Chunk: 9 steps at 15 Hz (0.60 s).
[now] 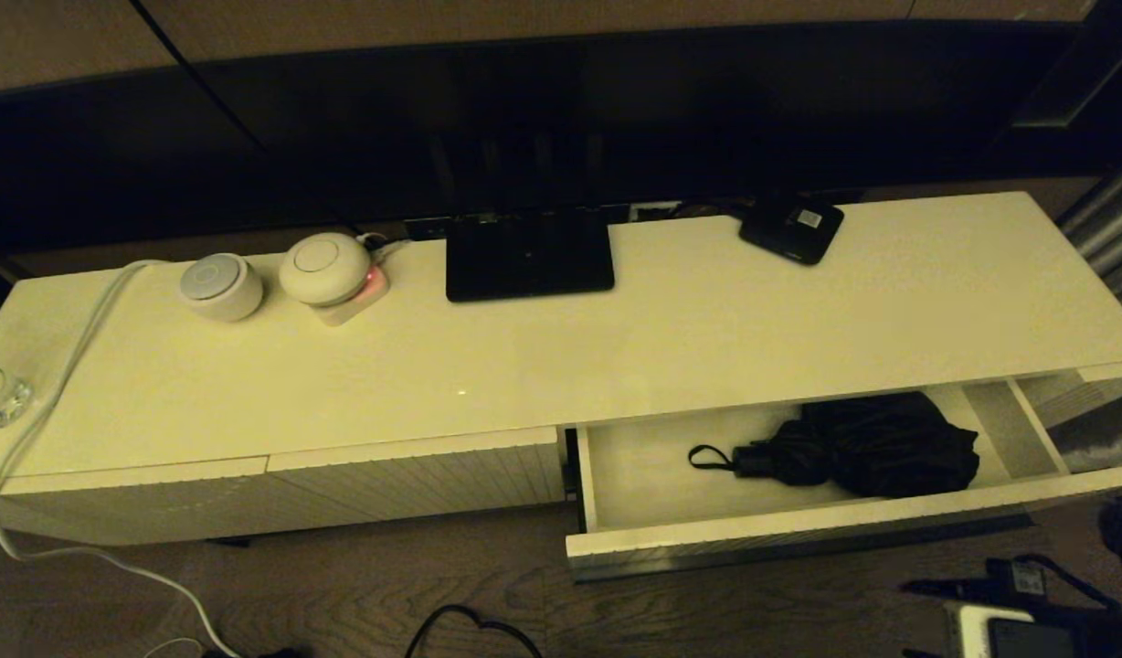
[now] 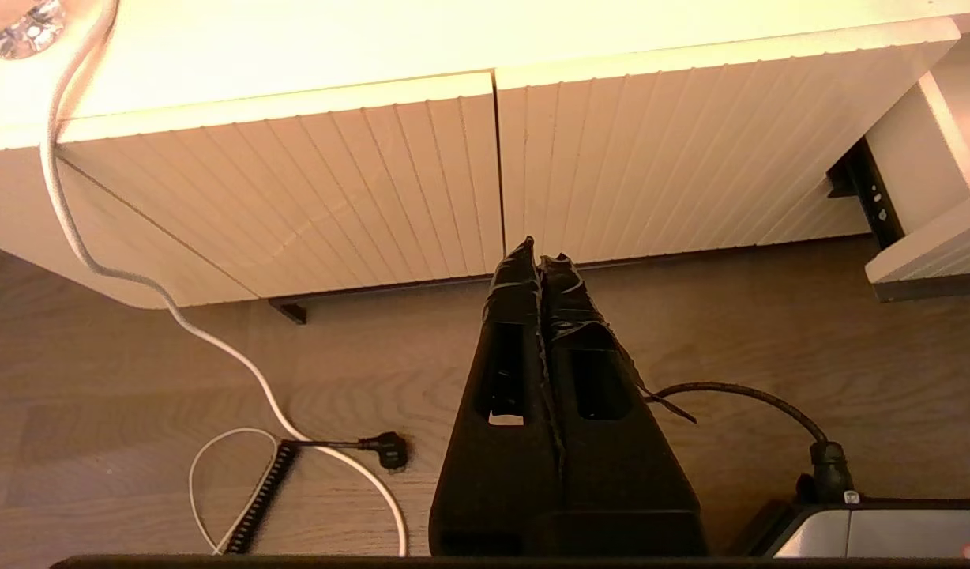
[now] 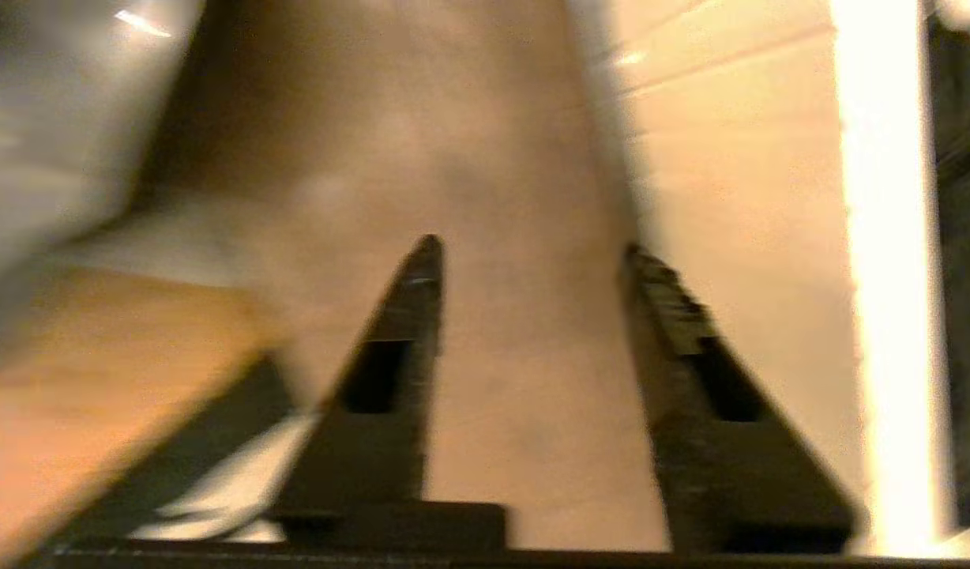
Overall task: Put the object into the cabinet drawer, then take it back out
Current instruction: Open the drawer
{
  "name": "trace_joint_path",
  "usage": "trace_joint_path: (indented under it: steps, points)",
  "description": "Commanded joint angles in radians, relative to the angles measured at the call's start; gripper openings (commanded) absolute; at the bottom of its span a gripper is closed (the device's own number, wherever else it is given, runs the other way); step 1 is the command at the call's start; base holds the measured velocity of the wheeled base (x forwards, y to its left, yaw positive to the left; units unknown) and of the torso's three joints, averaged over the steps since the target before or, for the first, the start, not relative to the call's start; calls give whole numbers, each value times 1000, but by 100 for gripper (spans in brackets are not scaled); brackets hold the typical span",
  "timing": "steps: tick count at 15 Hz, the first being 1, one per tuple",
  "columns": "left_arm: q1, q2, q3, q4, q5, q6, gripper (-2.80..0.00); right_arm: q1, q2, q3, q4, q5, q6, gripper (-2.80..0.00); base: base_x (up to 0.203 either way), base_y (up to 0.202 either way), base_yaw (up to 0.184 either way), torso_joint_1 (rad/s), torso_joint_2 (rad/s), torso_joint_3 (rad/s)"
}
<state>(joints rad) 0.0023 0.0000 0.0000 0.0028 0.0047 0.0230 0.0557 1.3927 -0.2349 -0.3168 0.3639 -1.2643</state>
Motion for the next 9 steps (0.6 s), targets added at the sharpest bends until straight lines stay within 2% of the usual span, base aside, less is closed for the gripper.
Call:
trace_joint_path:
  steps: [1,2,3,4,6,7,9]
  points:
    - [1,0,3,0,0,0,-280,0,-253,-44,366,14,101,-280,0,0,0,0,0,0]
    - [1,0,3,0,0,0,-280,-8,-315,-87,523,23,164,-280,0,0,0,0,0,0]
    - [1,0,3,0,0,0,-280,-16,-358,-165,668,28,262,-280,0,0,0,0,0,0]
    - [1,0,3,0,0,0,-280,-23,-391,-251,830,34,410,-280,0,0,0,0,0,0]
    - [1,0,3,0,0,0,-280,-31,-423,-410,1064,50,692,-280,0,0,0,0,0,0]
    - [1,0,3,0,0,0,-280,-35,-419,-466,1133,55,841,-280,0,0,0,0,0,0]
    - [1,0,3,0,0,0,-280,-40,-402,-528,1166,61,1078,-280,0,0,0,0,0,0]
